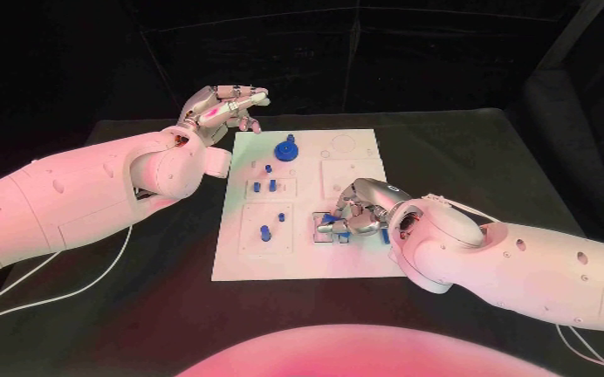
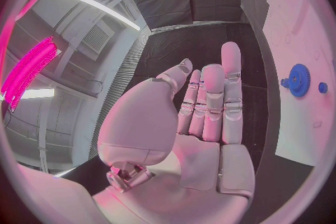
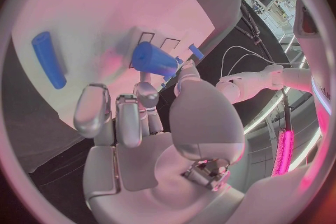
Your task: Assemble the parts on the task board
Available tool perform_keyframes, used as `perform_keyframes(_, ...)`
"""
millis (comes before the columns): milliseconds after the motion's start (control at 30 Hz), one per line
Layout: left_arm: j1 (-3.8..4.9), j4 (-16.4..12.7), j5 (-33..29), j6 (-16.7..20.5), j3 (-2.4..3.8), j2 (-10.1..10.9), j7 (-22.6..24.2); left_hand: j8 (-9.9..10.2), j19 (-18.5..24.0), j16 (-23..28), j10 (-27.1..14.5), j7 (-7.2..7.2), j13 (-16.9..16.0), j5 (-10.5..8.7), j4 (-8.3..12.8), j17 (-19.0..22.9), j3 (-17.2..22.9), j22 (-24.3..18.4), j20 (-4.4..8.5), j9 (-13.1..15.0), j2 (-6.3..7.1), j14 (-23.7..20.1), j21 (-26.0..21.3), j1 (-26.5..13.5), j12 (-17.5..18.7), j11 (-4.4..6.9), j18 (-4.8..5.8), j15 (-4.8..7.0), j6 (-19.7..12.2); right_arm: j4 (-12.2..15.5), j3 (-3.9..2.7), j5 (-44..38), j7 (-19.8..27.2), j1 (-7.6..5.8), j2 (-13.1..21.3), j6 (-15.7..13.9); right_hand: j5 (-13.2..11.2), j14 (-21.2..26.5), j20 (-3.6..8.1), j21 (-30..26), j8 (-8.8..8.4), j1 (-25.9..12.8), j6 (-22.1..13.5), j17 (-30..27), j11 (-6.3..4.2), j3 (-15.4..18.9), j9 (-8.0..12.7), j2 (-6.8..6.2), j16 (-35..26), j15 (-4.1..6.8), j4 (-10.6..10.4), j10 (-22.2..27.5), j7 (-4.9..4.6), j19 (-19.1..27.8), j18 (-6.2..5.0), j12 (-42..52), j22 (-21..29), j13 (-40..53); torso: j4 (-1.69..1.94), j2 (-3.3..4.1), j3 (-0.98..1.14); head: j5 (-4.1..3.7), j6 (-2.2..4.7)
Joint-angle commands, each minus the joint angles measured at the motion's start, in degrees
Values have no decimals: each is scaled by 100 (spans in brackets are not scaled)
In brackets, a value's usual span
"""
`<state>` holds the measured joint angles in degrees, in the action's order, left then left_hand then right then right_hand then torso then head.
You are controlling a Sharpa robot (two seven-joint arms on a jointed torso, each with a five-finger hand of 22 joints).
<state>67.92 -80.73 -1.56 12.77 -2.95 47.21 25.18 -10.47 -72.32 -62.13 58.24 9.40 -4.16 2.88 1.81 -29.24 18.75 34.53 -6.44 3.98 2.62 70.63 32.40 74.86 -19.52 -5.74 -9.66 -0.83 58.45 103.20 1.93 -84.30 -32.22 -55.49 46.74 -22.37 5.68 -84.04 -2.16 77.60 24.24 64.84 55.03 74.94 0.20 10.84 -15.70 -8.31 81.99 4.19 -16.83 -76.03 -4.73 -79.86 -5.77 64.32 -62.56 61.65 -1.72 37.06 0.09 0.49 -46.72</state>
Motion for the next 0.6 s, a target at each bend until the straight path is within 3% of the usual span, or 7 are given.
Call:
perform_keyframes(33, 6, 3, -4, -89, 2, -5, 3, -25, 13, 25, -29, 13, 8, 11, -5, 10, -37, -7, -2, -6, -14, -26, -25, 6, -34, -5, -77, -3, -30, 52, -1, -178, 282, -5, 34, 103, -45, -317, -11, -28, -32, 58, -52, 23, -1, -39, 20, -79, -19, -36, -1, 38, 7, 32, 63, -38, 1, -8, 0, 1, -1, 1, 1)
perform_keyframes(433, 6, 5, -4, -105, 2, -3, -19, -25, 13, 25, -29, 13, 8, 11, -5, 10, -37, -7, -2, -6, -14, -26, -25, 6, -34, -5, -77, -3, -30, 104, -1, -491, 444, -6, 125, 41, -92, -321, -26, -29, -74, 184, -101, 49, 19, -28, 65, -147, -9, -52, -6, 63, -17, 36, 64, -54, -3, -22, 0, 2, -1, -5, 3)
perform_keyframes(600, 6, 5, -4, -109, 2, -1, -27, -24, 13, 26, -34, 15, 9, 11, -6, 14, -39, -9, -2, -6, -14, -28, -27, 5, -34, -6, -77, -4, -34, 109, -1, -628, 421, -6, 149, 102, 246, -321, -43, -29, -96, 422, -107, 56, 33, -108, 120, -8, -12, -67, 14, 81, -31, 40, 63, -55, -8, -23, 2, 0, -2, -7, 1)
